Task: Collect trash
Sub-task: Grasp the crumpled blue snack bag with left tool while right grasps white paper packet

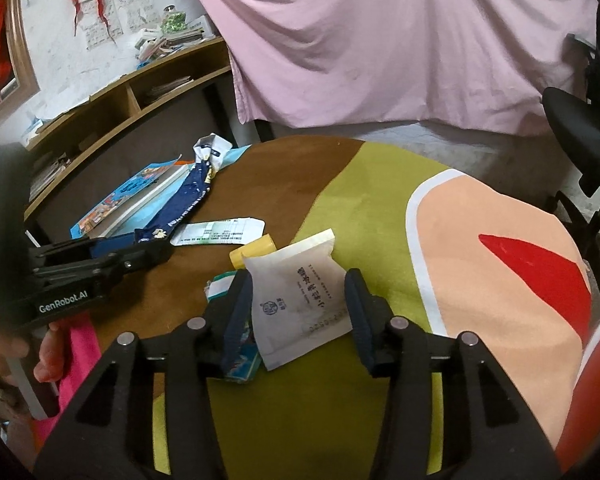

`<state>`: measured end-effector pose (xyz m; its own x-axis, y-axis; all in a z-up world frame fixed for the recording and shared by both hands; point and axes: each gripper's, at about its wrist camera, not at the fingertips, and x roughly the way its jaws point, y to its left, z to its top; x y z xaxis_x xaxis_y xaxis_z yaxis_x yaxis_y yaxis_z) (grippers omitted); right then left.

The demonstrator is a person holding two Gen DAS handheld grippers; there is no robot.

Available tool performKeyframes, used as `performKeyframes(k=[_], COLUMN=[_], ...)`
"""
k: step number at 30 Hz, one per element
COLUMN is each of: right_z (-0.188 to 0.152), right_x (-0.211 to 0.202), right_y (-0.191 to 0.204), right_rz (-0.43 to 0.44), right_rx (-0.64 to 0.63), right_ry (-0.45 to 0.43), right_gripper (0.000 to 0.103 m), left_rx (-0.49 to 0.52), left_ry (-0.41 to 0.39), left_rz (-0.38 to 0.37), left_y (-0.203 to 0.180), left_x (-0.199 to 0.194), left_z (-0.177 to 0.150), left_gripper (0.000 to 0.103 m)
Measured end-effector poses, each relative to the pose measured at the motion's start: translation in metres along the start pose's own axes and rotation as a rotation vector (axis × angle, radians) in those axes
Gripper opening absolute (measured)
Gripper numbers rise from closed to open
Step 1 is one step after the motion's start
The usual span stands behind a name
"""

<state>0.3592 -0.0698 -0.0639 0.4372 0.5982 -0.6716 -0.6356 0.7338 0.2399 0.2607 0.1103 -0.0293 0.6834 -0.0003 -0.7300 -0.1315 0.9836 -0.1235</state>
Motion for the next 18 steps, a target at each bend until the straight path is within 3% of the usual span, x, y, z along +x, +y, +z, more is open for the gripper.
performKeyframes(k=[8,18], right_z=[0.003,0.004], right_x=[0.004,0.022], right_y=[-0.007,-0.002], right_rz=[-0.002,-0.043], right_rx=[0.012,-0.026], right_ry=[0.026,0.105], right_gripper=[0.094,0.095], left_rx=[-0.003,0.004], left_ry=[-0.010,-0.028], left_rz=[-0.027,-0.045], left_y=[0.004,0.004], left_x=[-0.016,-0.033], left_z=[-0.010,-0.022], left_gripper=[0.024,0.022])
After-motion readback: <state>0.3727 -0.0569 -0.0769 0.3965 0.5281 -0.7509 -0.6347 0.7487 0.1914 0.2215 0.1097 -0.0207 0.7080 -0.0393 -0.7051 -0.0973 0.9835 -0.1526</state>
